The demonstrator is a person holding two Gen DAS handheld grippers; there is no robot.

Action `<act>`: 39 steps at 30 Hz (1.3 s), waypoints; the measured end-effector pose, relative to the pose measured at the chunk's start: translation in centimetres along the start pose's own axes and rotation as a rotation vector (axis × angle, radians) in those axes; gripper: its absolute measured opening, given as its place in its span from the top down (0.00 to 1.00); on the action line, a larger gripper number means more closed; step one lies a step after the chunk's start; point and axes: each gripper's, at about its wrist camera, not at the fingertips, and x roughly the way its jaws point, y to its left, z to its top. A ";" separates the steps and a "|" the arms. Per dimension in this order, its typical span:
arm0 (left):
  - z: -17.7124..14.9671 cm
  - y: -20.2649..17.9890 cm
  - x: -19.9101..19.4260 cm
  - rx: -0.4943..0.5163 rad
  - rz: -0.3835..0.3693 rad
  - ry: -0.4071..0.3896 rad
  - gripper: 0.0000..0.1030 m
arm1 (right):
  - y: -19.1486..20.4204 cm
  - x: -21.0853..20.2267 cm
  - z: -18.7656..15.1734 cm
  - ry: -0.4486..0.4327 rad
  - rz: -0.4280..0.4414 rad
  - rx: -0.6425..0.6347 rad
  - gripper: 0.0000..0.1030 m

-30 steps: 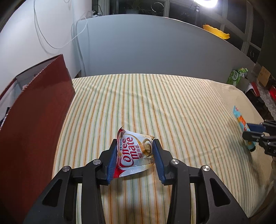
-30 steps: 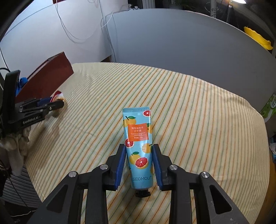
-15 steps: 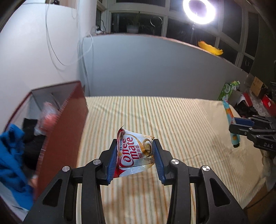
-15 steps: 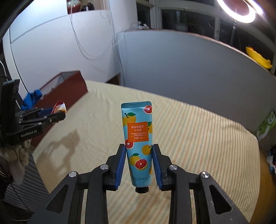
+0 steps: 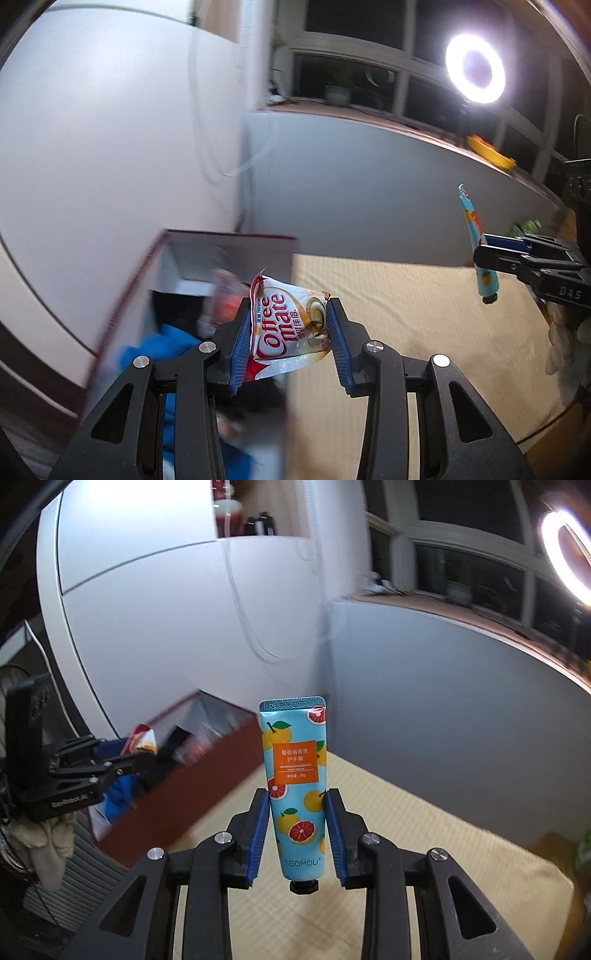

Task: Organize soft objects
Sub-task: 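Carry the sachet and lotion tube into the box and open both grippers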

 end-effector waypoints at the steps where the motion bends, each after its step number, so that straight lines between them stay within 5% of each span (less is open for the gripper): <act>1: 0.4 0.8 0.1 -0.004 0.019 -0.003 0.64 | 0.4 0.4 0.7 -0.004 0.016 -0.003 0.73; 15: 2.4 6.5 3.6 -0.027 0.138 0.042 0.64 | 7.9 11.8 8.3 0.041 0.178 -0.053 0.73; 24: 2.2 7.7 5.6 -0.038 0.157 0.071 0.62 | 9.4 17.2 8.8 0.120 0.151 -0.099 0.73; 28: 2.3 7.7 5.6 -0.048 0.159 0.066 0.51 | 9.5 18.1 9.1 0.139 0.136 -0.116 0.72; 32: 2.2 7.6 5.3 -0.050 0.164 0.059 0.44 | 9.6 17.5 9.3 0.111 0.106 -0.114 0.45; 39: 1.6 7.5 3.2 -0.075 0.155 0.039 0.43 | 9.3 14.7 9.3 0.080 0.096 -0.102 0.43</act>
